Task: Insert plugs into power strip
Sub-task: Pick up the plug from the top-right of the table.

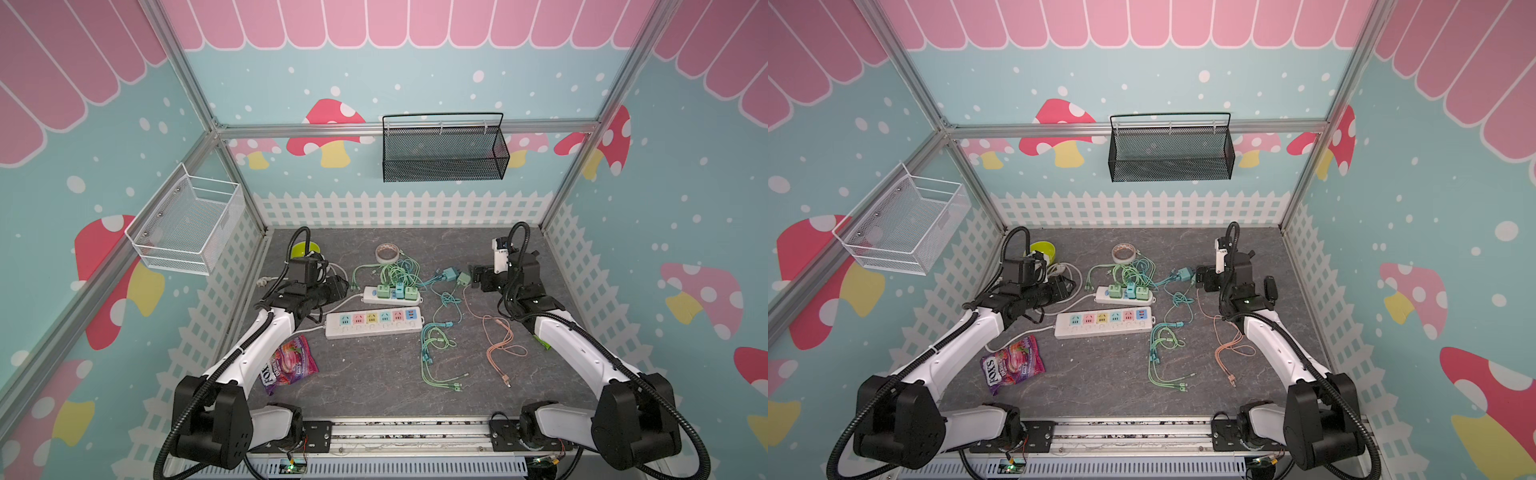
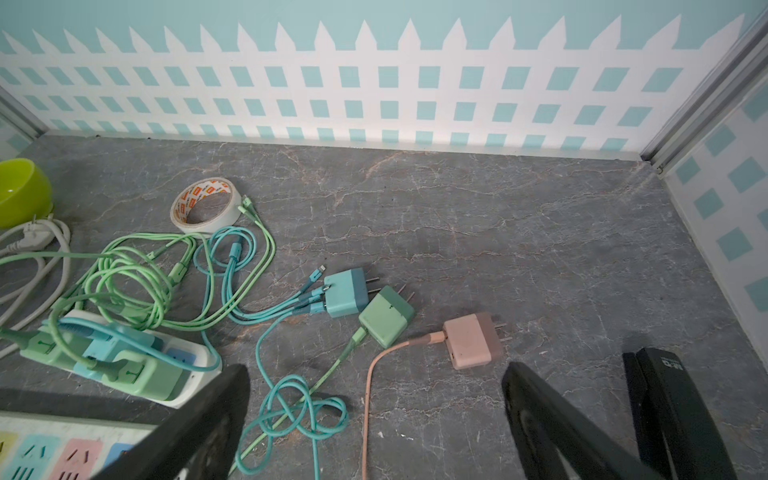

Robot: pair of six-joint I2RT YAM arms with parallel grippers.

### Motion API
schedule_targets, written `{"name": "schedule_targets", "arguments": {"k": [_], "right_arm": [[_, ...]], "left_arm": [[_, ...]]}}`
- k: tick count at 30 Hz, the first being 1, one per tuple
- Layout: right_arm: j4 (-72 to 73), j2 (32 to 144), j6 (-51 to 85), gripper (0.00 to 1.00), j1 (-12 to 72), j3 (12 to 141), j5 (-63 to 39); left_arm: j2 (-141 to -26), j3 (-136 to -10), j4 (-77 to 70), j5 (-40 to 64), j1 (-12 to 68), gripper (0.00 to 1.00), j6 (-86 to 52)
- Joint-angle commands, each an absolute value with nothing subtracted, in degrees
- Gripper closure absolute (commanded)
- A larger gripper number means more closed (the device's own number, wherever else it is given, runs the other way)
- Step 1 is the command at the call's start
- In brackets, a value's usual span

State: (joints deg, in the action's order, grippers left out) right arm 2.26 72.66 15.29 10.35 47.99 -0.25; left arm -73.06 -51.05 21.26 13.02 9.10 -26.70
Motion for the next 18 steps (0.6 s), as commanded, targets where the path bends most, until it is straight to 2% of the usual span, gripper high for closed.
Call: {"name": "schedule_targets", "arguments": {"k": [1,5,8,18], "right_arm": [[4.4,74.9,18.5,0.02,8.3,47.8,-5.0],[6.7,75.8,19.6,0.02,7.2,47.3,-5.5],[7.8,75.2,21.5,0.02,7.1,46.9,0.5],[6.3,78.0,24.5,0.02,7.1,48.9,9.4]], "left_arm": [[-71.8,-50.3,22.3,12.0,8.8,0.45,-25.6],[-71.0,-50.1,23.1,11.6,8.8,0.45,-25.1],[-70.3,-49.8,23.3,11.1,8.7,0.44,-24.9],[-69.9,-49.7,23.4,10.9,8.6,0.44,-24.9]]}}
